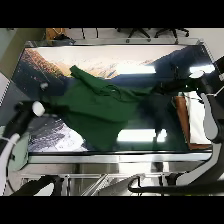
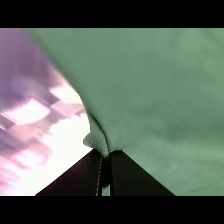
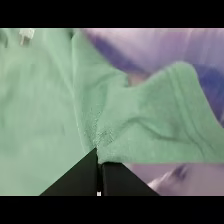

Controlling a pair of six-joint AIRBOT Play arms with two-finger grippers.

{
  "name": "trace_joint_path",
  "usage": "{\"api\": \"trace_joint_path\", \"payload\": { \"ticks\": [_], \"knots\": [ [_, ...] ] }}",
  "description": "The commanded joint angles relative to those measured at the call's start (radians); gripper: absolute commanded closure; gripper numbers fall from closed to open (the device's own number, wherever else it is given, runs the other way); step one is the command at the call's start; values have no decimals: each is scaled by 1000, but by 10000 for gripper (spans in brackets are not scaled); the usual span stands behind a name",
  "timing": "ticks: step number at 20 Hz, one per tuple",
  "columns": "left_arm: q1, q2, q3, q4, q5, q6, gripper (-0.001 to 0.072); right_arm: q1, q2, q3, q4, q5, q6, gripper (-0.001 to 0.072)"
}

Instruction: Fold the shirts.

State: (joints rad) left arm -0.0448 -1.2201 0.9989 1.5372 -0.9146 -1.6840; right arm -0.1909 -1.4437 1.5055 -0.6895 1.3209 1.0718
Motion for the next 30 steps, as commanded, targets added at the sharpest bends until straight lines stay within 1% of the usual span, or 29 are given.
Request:
{"api": "trace_joint_path", "payload": {
  "ticks": [1,2,3,4,5,7,9,10,11,12,13,15,16,17,18,19,21,22,24,27,30],
  "knots": [
    [159,-180,244,-50,-59,272,695,8,262,-361,-6,3,89,699],
    [168,-237,309,-75,-63,292,695,20,354,-482,-2,-53,145,699],
    [170,-298,381,-101,-70,292,695,33,429,-578,-3,-116,192,698],
    [170,-351,444,-124,-88,288,695,47,489,-658,-3,-179,227,698],
    [170,-399,507,-151,-125,283,694,61,535,-721,1,-234,237,697],
    [170,-466,597,-186,-214,270,690,71,571,-763,1,-278,233,696],
    [171,-500,665,-185,-329,242,688,67,570,-751,12,-284,163,688],
    [174,-505,690,-180,-388,242,685,63,568,-742,11,-295,153,672],
    [180,-503,709,-175,-441,236,459,58,567,-733,11,-306,139,515],
    [186,-500,719,-175,-494,196,179,50,566,-722,10,-308,114,373],
    [195,-494,714,-175,-552,166,137,36,566,-709,8,-306,76,337],
    [213,-452,616,-175,-647,156,137,3,566,-677,4,-287,-8,337],
    [215,-416,535,-175,-663,156,137,-13,566,-660,-1,-264,-27,336],
    [224,-365,429,-169,-655,156,137,-23,566,-647,0,-235,-42,305],
    [225,-305,311,-169,-630,155,137,-24,566,-644,-4,-204,-60,200],
    [229,-246,198,-169,-602,152,138,-23,566,-644,-20,-164,-64,169],
    [229,-124,-30,-171,-531,138,137,-3,563,-649,-69,-96,-64,169],
    [228,-74,-136,-186,-490,127,137,13,560,-657,-79,-93,-64,169],
    [229,-3,-307,-283,-400,127,137,35,541,-660,-78,-92,-69,169],
    [223,67,-477,-384,-241,131,137,43,518,-660,-79,-77,-74,171],
    [203,99,-560,-389,-91,130,139,42,521,-659,-122,-77,-87,171]
  ]
}}
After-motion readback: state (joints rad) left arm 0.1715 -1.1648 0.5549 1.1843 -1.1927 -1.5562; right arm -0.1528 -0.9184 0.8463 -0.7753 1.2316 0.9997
